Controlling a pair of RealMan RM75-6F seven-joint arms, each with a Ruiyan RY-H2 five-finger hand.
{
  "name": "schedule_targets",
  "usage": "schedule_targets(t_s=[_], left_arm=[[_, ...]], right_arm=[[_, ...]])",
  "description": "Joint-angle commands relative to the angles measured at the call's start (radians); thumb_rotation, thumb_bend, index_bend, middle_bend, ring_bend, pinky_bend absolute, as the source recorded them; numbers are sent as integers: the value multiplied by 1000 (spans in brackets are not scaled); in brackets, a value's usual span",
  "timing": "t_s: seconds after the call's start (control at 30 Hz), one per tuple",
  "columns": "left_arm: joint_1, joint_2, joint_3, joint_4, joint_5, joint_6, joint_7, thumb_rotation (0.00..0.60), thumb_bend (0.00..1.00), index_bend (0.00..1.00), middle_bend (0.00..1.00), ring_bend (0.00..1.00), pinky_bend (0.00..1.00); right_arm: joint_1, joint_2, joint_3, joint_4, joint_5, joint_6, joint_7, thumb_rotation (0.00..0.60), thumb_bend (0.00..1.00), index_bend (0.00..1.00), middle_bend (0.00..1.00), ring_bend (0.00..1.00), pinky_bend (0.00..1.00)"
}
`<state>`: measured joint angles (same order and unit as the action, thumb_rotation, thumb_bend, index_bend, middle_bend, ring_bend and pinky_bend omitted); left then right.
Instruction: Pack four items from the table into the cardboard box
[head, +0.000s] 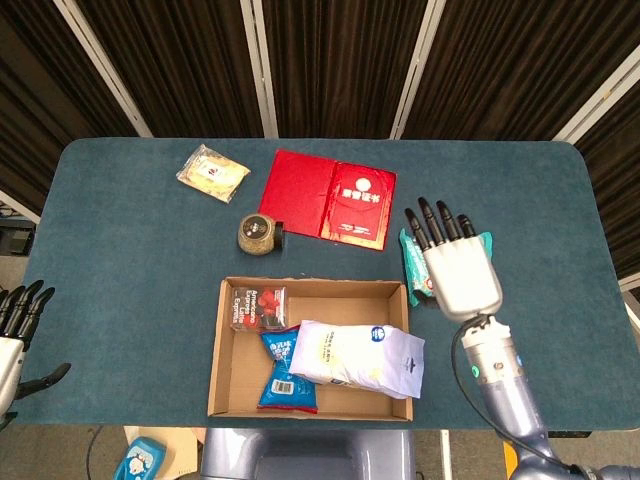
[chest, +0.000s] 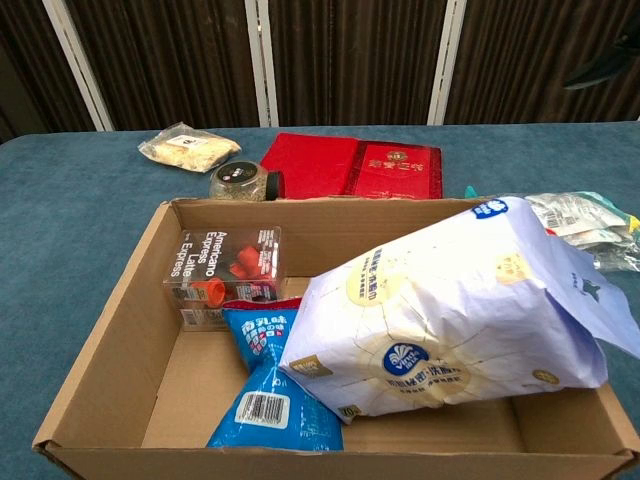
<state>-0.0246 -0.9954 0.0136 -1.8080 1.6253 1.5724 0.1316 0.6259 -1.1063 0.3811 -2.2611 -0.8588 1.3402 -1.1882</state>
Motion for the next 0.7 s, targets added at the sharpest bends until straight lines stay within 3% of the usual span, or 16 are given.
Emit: schedule_targets(t_s=[0.03, 0.2, 0.7], left_arm=[[-2, -2, -3, 2, -9, -6, 3, 600, 21, 0, 0, 0, 0], [-6, -7, -7, 8, -18, -14, 4, 600, 22, 0, 0, 0, 0], [-13, -15, -18, 23, -29, -21, -7, 600, 22, 0, 0, 0, 0]], right_arm=[[46, 68, 41, 163, 105, -126, 115, 600, 10, 37, 22, 59, 248], [68, 53, -4, 320, 143, -241, 218, 600, 10, 23, 20, 53, 242], [144, -147, -154, 705, 209, -428, 360, 600, 10, 18, 5, 35, 211]])
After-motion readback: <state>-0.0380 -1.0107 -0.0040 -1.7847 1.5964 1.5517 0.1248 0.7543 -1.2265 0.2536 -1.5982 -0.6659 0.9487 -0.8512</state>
